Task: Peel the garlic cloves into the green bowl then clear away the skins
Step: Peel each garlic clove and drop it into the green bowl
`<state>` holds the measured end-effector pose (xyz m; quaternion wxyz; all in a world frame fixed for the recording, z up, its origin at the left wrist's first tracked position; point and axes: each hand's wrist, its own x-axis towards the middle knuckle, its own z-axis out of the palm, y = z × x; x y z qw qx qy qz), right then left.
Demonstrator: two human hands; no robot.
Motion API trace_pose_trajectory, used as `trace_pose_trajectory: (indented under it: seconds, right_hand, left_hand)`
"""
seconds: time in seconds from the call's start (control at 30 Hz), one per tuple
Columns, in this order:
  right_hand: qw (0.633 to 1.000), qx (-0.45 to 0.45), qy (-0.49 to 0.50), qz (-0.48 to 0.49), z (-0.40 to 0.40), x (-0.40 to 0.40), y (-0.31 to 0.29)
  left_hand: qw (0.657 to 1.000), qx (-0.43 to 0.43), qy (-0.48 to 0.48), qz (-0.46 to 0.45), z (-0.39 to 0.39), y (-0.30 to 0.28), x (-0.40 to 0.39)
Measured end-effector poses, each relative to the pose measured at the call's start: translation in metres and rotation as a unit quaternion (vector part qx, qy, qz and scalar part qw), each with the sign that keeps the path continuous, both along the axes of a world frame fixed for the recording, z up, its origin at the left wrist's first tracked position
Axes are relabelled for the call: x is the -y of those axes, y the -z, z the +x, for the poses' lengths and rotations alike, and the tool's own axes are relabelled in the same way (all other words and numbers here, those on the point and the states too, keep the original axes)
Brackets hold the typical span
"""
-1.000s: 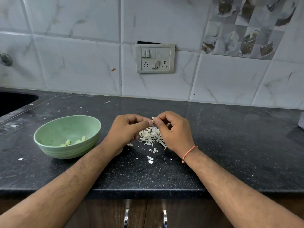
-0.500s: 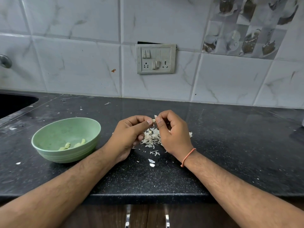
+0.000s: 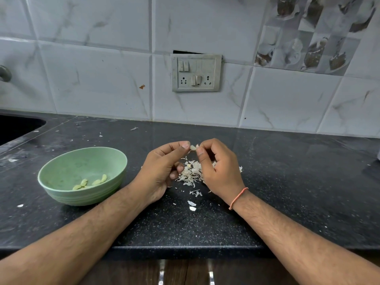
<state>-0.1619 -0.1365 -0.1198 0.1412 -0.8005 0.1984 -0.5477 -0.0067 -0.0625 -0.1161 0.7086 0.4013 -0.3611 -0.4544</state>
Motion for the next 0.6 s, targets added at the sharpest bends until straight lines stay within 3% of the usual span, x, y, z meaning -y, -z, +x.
trace_pose_trajectory:
  seconds: [0.33, 0.6]
  right_hand:
    - [0.999, 0.004, -0.009, 0.051, -0.0058, 0.0083, -0.0021]
    - [0.997, -0.039, -0.027, 0.061, -0.0083, 0.0107, -0.0017]
  left_hand:
    - [0.996, 0.088, -0.020, 0.001, 0.0022, -0.0013, -0.0015]
    - [0.970, 0.238, -0.046, -0.022, 0.0080, 0.0030, -0.0003]
